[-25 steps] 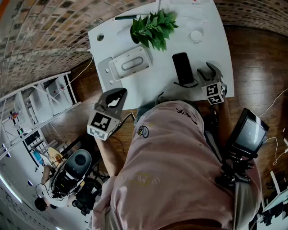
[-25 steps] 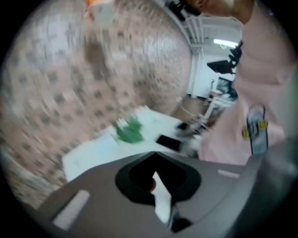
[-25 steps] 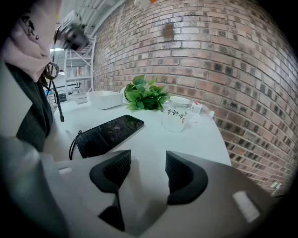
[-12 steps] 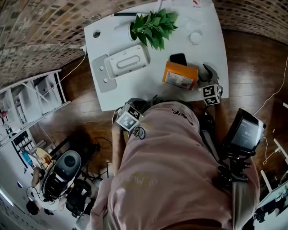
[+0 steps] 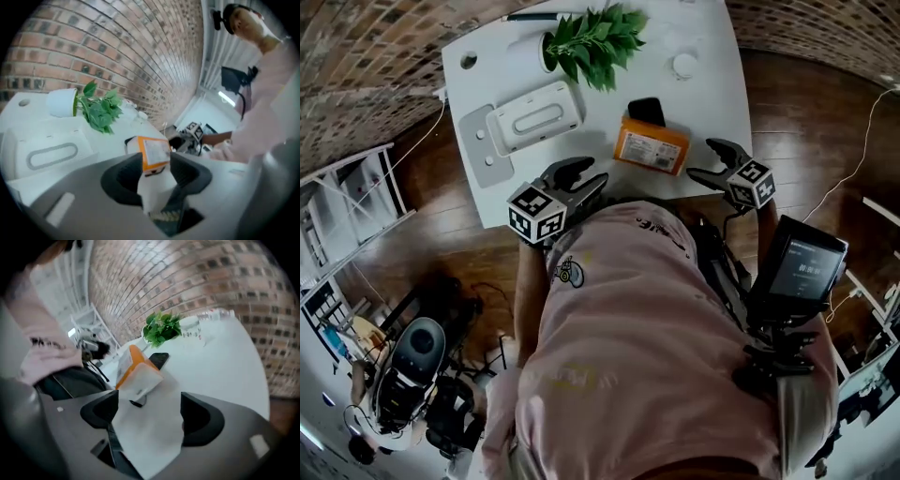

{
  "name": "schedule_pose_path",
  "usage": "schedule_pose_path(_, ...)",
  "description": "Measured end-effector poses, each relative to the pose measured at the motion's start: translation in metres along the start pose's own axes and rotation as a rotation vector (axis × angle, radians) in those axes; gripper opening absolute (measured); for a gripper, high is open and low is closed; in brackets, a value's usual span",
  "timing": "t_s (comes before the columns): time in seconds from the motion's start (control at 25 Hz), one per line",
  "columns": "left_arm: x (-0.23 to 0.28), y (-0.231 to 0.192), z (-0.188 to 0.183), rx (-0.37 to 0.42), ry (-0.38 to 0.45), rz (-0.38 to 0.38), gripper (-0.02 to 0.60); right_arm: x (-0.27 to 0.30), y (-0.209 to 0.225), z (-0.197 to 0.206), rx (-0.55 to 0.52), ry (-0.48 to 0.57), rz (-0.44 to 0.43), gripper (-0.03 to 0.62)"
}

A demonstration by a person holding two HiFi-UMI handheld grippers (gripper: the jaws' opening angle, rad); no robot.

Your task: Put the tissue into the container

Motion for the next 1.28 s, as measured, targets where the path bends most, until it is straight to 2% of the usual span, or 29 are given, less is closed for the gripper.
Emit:
schedule_pose_path(0.08,0.016,-0.028,-0.007,-0.101,0.095,0.022,0.235,0.008,-0.002,0.002,0.186,0.020,-0.112,0.465)
schedule_pose_path(0.12,0.027,-0.041,-0.007,-0.146,0.102,0.031,0.296,0.015,-0.004,0.003,0.223,0.029,-0.121,0.468)
schedule_pose_path(0.16,0.039,-0.051,-0.004,-0.173,0.077,0.036,0.354,0.022,-0.004,0.003,0.231,0.035,-0.104,0.468)
schedule_pose_path(0.2,0.052,-0.058,0.000,-0.180,0.029,0.038,0.365,0.028,-0.004,0.002,0.228,0.042,-0.079,0.466)
schedule_pose_path(0.28,0.079,-0.067,0.013,-0.183,-0.074,0.037,0.349,0.037,-0.006,-0.005,0.238,0.059,-0.061,0.457)
schedule_pose_path(0.32,0.090,-0.070,0.020,-0.190,-0.104,0.027,0.319,0.040,-0.008,-0.009,0.251,0.057,-0.076,0.419)
schedule_pose_path(0.36,0.096,-0.071,0.022,-0.190,-0.116,0.003,0.278,0.044,-0.012,-0.012,0.260,0.048,-0.096,0.323)
schedule_pose_path(0.4,0.097,-0.071,0.020,-0.175,-0.116,-0.032,0.267,0.046,-0.017,-0.015,0.258,0.039,-0.106,0.292)
schedule_pose_path(0.52,0.085,-0.050,0.003,-0.062,-0.110,-0.084,0.249,0.033,-0.034,-0.030,0.182,0.046,-0.071,0.265)
schedule_pose_path(0.6,0.069,-0.028,-0.011,0.020,-0.088,-0.090,0.246,0.020,-0.050,-0.052,0.142,0.090,-0.058,0.265)
schedule_pose_path(0.68,0.044,-0.013,-0.025,0.069,-0.041,-0.111,0.242,0.017,-0.063,-0.083,0.104,0.140,-0.069,0.265)
schedule_pose_path(0.76,0.008,-0.007,-0.039,0.064,0.034,-0.150,0.228,0.025,-0.080,-0.121,0.019,0.171,-0.097,0.265)
schedule_pose_path(0.88,-0.058,-0.002,-0.069,-0.005,0.176,-0.216,0.206,0.042,-0.114,-0.181,-0.130,0.218,-0.158,0.265)
schedule_pose_path(0.96,-0.100,0.008,-0.093,-0.013,0.242,-0.275,0.203,0.051,-0.138,-0.221,-0.173,0.252,-0.216,0.265)
schedule_pose_path(1.04,-0.135,0.018,-0.110,0.003,0.277,-0.325,0.196,0.058,-0.161,-0.255,-0.179,0.264,-0.287,0.265)
schedule_pose_path(1.16,-0.171,0.025,-0.123,0.013,0.309,-0.355,0.196,0.062,-0.186,-0.289,-0.206,0.274,-0.359,0.266)
schedule_pose_path(1.2,-0.179,0.020,-0.122,0.005,0.307,-0.367,0.198,0.066,-0.190,-0.295,-0.230,0.286,-0.351,0.267)
schedule_pose_path(1.28,-0.192,-0.005,-0.105,-0.031,0.274,-0.429,0.200,0.086,-0.189,-0.295,-0.323,0.293,-0.263,0.273)
Point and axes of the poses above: the fingertips, and each gripper's own axes: x forward along the fingers, y to its right, z out of its underside, the point moved 7 cm from there along -x, backward along the fingers, and after that the axes turned 12 degrees about z, right-handed, at the moved point
